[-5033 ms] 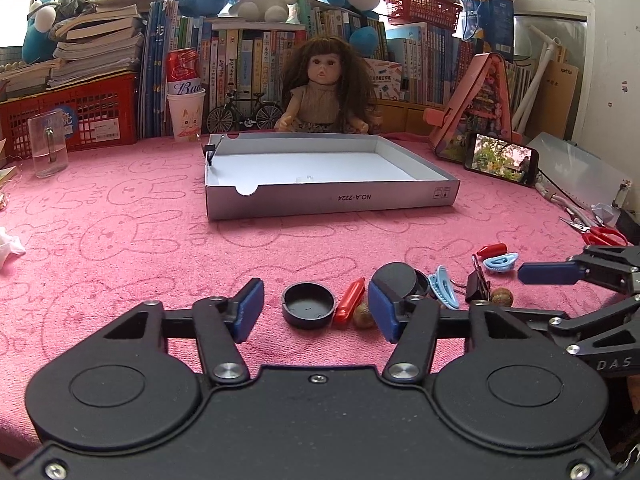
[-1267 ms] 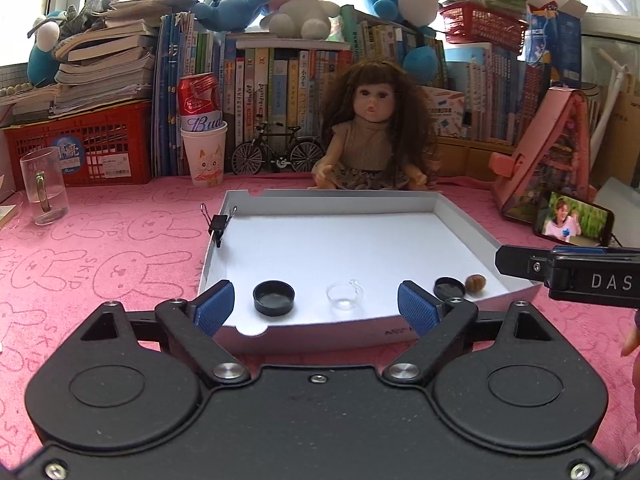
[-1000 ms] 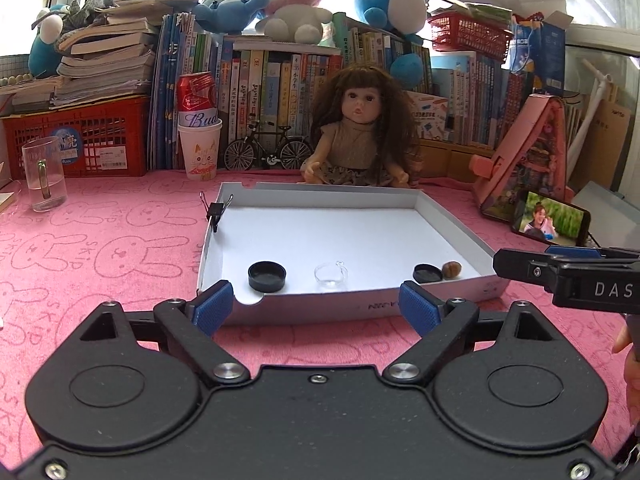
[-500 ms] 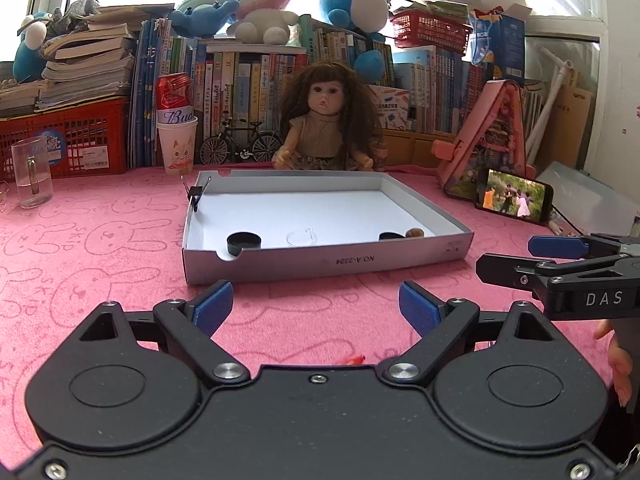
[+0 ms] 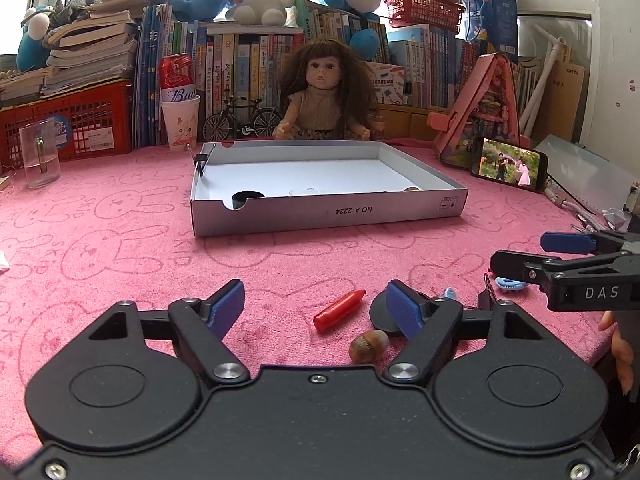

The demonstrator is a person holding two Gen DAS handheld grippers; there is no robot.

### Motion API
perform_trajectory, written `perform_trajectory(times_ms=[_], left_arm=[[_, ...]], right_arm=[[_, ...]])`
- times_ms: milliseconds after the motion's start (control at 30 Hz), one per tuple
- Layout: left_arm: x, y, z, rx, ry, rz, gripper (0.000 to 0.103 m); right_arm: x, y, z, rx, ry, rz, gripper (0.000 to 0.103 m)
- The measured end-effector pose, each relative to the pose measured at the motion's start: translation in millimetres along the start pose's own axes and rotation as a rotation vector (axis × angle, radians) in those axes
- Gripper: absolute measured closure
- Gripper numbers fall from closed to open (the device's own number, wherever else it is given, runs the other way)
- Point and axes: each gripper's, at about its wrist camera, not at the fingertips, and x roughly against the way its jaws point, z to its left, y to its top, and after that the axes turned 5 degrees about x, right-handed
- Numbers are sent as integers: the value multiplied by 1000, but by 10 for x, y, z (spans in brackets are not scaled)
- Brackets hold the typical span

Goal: Organize rigid objects
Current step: 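Grasp the red marker with the left tool while the right tool grasps the blue hair clip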

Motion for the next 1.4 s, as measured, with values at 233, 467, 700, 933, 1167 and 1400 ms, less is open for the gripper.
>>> perform_trajectory(times_ms=[233,467,700,933,1167,1400], left_arm=[[-29,-19,36,25,40,39,60],[-67,-41,49,3,89,45,63],[-18,0,62,70,76,56,62],[-68,3,-135,68,139,33,53],[-200,9,-216,90,176,50,53],[-289,31,-313,78,190,55,53]], right_arm=[[126,-119,9,-24,-50,-58,8],[114,-169,67,-19,-49,-38,14],[123,-204,88,-51,-59,-36,41],[97,-209,220,-32,-87,-32,45],[54,-246,311,1,-133,-19,48],[55,-268,342,10,-148,-26,48]])
